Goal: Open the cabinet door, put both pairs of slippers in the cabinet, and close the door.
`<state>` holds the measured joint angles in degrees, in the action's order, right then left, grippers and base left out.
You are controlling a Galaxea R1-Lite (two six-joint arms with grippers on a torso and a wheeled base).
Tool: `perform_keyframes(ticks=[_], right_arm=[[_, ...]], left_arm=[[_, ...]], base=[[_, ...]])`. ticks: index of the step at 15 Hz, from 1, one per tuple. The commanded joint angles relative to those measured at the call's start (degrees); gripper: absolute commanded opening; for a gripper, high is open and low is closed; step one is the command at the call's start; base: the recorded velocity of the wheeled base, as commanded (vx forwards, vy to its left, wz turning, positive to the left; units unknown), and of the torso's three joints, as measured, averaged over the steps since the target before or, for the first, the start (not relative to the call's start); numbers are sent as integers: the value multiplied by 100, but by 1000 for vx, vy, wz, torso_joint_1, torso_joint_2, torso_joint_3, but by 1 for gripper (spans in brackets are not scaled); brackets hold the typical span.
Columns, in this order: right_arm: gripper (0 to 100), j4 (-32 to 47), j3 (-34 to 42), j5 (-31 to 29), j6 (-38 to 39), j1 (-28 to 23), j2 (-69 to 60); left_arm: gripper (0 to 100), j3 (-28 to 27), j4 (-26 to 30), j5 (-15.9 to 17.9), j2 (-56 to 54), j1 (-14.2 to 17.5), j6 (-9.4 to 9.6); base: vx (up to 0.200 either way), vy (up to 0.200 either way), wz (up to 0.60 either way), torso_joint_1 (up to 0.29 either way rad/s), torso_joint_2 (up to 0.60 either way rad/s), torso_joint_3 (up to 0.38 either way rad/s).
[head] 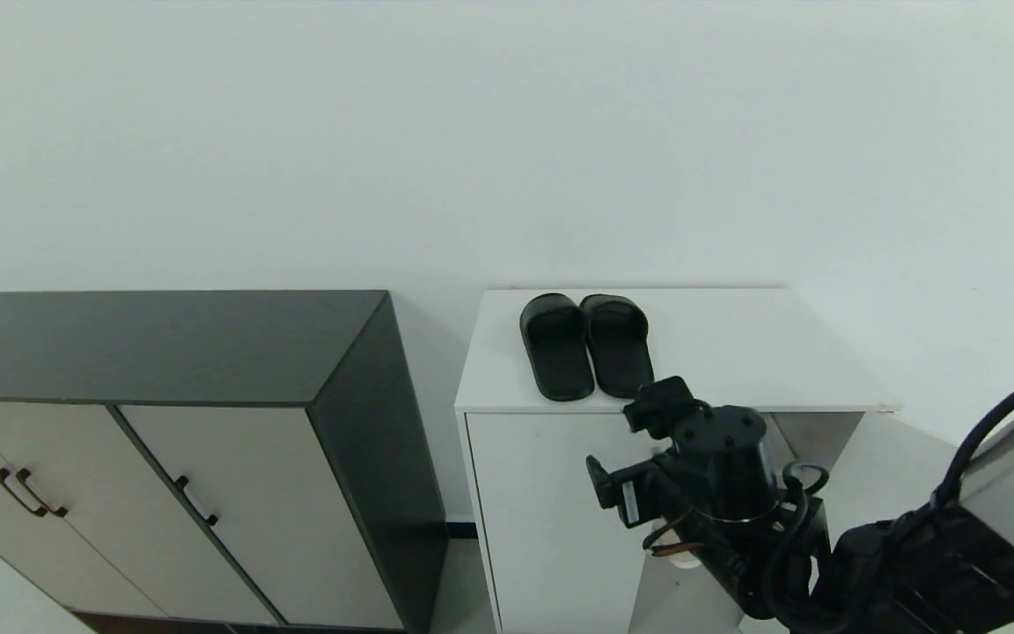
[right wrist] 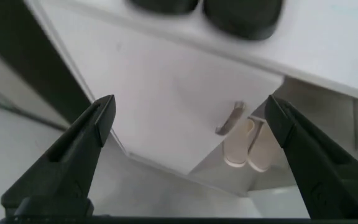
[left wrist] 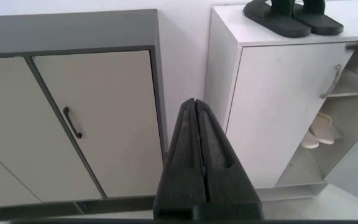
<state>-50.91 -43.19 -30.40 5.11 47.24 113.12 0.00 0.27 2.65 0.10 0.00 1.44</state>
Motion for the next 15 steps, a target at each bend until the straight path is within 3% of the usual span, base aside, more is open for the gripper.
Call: perform_keyframes(ticks=[1,5,15], right_arm=[[100,784,-840,-581,623,251,-404],[100,793,-910,-642,667,251,-281],[100,485,-884,-765,667,242,26]], left_arm=[[0,0,0,-1,-1,0,-3],[0,0,0,-1,-1,0,6],[0,0,0,-1,-1,0,14]], base=[[0,0,0,0,0,0],[0,0,0,0,0,0],[200,0,0,2,1,1]])
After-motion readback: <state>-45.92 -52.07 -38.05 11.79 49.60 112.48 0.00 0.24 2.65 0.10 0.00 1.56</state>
